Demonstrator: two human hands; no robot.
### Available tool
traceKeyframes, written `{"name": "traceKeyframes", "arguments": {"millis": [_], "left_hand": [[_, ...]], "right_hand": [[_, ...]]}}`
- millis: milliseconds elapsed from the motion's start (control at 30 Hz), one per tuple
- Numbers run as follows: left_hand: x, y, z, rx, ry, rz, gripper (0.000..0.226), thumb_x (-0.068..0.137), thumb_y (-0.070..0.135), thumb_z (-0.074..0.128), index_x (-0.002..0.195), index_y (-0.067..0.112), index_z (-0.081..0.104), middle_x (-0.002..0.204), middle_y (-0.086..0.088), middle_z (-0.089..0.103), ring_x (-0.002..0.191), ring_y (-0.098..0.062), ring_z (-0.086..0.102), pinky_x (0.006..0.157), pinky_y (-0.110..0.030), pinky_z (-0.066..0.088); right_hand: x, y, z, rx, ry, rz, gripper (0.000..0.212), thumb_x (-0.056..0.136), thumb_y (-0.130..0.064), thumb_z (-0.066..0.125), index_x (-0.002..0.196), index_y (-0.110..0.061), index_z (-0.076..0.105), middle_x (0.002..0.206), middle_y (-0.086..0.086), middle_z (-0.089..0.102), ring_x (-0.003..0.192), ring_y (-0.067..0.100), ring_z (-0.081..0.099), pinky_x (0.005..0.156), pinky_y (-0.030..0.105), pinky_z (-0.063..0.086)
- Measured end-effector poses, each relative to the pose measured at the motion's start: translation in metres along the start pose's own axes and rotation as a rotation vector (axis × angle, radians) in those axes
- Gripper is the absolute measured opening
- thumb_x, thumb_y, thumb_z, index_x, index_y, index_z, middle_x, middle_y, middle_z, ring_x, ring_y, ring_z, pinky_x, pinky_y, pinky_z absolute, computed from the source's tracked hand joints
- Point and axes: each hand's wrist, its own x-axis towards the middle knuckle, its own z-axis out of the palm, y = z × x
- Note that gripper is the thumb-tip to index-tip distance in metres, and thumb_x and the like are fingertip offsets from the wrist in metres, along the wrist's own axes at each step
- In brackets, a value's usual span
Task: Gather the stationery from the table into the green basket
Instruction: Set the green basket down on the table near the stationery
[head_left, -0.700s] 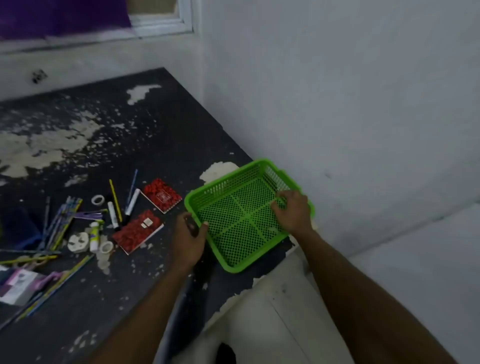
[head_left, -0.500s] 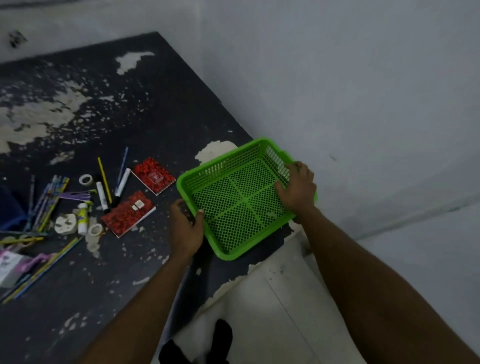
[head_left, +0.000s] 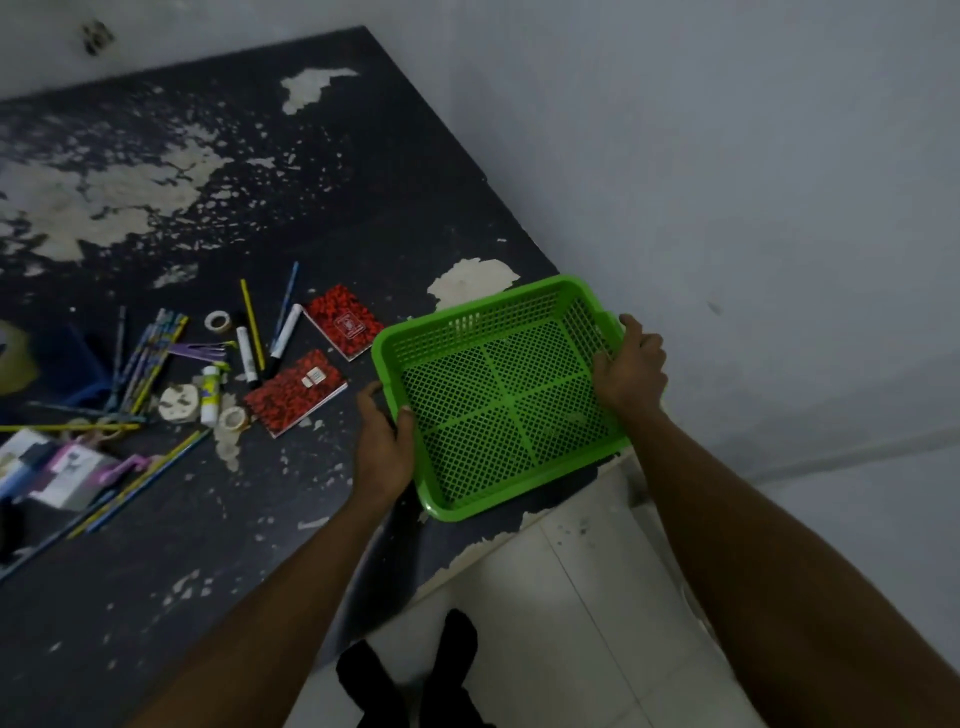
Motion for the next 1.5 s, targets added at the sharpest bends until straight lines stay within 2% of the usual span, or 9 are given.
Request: {"name": "traceKeyframes", "arguments": {"millis": [200, 400, 567, 700, 800, 867, 1000, 1300, 1500], "left_hand": [[-0.033, -0.031, -0.084, 0.078, 0.120, 0.026, 0.044, 0.101, 0.031, 0.046, 0.141, 0.016, 0.035, 0.097, 0.008, 0.064, 0.087, -0.030, 0.069, 0.076, -0.047, 0.057], [-0.075, -0.079, -0.175, 0.074, 0.260, -0.042, 0.034, 0.094, 0.038, 0.047, 0.128, 0.031, 0.046, 0.100, 0.013, 0.064, 0.088, -0.016, 0.067, 0.080, -0.047, 0.057], [-0.128, -0.121, -0.252, 0.058, 0.402, -0.140, 0.026, 0.097, 0.030, 0.054, 0.122, 0.036, 0.049, 0.094, 0.005, 0.067, 0.086, -0.023, 0.070, 0.076, -0.047, 0.056], [-0.162, -0.146, -0.302, 0.050, 0.486, -0.179, 0.046, 0.101, 0.005, 0.054, 0.113, 0.049, 0.047, 0.092, 0.012, 0.067, 0.074, 0.002, 0.067, 0.065, -0.033, 0.053], [-0.175, -0.162, -0.329, 0.046, 0.523, -0.248, 0.033, 0.097, 0.018, 0.058, 0.119, 0.042, 0.051, 0.092, 0.012, 0.067, 0.079, -0.013, 0.068, 0.069, -0.040, 0.054], [-0.178, -0.170, -0.343, 0.048, 0.537, -0.253, 0.035, 0.091, 0.029, 0.054, 0.126, 0.032, 0.051, 0.093, 0.009, 0.067, 0.082, -0.017, 0.067, 0.071, -0.039, 0.053], [-0.176, -0.176, -0.358, 0.090, 0.516, -0.246, 0.035, 0.097, 0.020, 0.056, 0.130, 0.028, 0.049, 0.089, 0.013, 0.066, 0.073, -0.014, 0.067, 0.064, -0.034, 0.052], [-0.158, -0.181, -0.370, 0.054, 0.483, -0.233, 0.036, 0.099, 0.010, 0.056, 0.130, 0.027, 0.048, 0.087, 0.013, 0.066, 0.071, -0.004, 0.063, 0.057, -0.018, 0.042], [-0.155, -0.188, -0.385, 0.119, 0.396, -0.220, 0.043, 0.095, 0.014, 0.063, 0.121, 0.041, 0.043, 0.082, 0.012, 0.065, 0.069, -0.008, 0.064, 0.063, -0.032, 0.049]], "right_hand": [[-0.062, -0.028, 0.021, 0.155, -0.024, -0.144, 0.036, 0.098, -0.031, 0.049, 0.130, -0.014, 0.046, 0.119, 0.014, 0.057, 0.107, 0.033, 0.058, 0.083, 0.041, 0.044], [-0.135, -0.076, 0.054, 0.221, -0.144, -0.248, 0.022, 0.102, -0.032, 0.043, 0.120, -0.019, 0.045, 0.091, -0.001, 0.062, 0.081, 0.022, 0.062, 0.072, 0.033, 0.046], [-0.205, -0.125, 0.097, 0.302, -0.288, -0.312, 0.020, 0.103, -0.036, 0.040, 0.119, -0.024, 0.042, 0.093, 0.002, 0.066, 0.079, 0.022, 0.065, 0.069, 0.039, 0.054], [-0.250, -0.166, 0.122, 0.312, -0.375, -0.391, 0.017, 0.103, -0.035, 0.039, 0.117, -0.025, 0.040, 0.089, 0.002, 0.066, 0.074, 0.022, 0.064, 0.064, 0.033, 0.047], [-0.271, -0.190, 0.137, 0.305, -0.409, -0.413, 0.018, 0.103, -0.036, 0.038, 0.117, -0.025, 0.039, 0.094, 0.001, 0.063, 0.078, 0.022, 0.062, 0.066, 0.034, 0.048], [-0.282, -0.203, 0.146, 0.298, -0.405, -0.421, 0.019, 0.103, -0.036, 0.038, 0.118, -0.023, 0.040, 0.096, 0.002, 0.062, 0.079, 0.022, 0.062, 0.067, 0.035, 0.049], [-0.296, -0.218, 0.152, 0.295, -0.375, -0.405, 0.017, 0.104, -0.030, 0.040, 0.116, -0.018, 0.040, 0.084, -0.003, 0.058, 0.068, 0.019, 0.055, 0.064, 0.031, 0.039], [-0.304, -0.230, 0.157, 0.179, -0.337, -0.352, 0.011, 0.103, -0.038, 0.033, 0.110, -0.030, 0.032, 0.084, -0.002, 0.062, 0.071, 0.024, 0.062, 0.070, 0.042, 0.053], [-0.301, -0.234, 0.154, 0.099, -0.276, -0.353, 0.017, 0.097, -0.037, 0.047, 0.107, -0.024, 0.045, 0.089, -0.003, 0.057, 0.083, 0.021, 0.062, 0.077, 0.045, 0.054]]}}
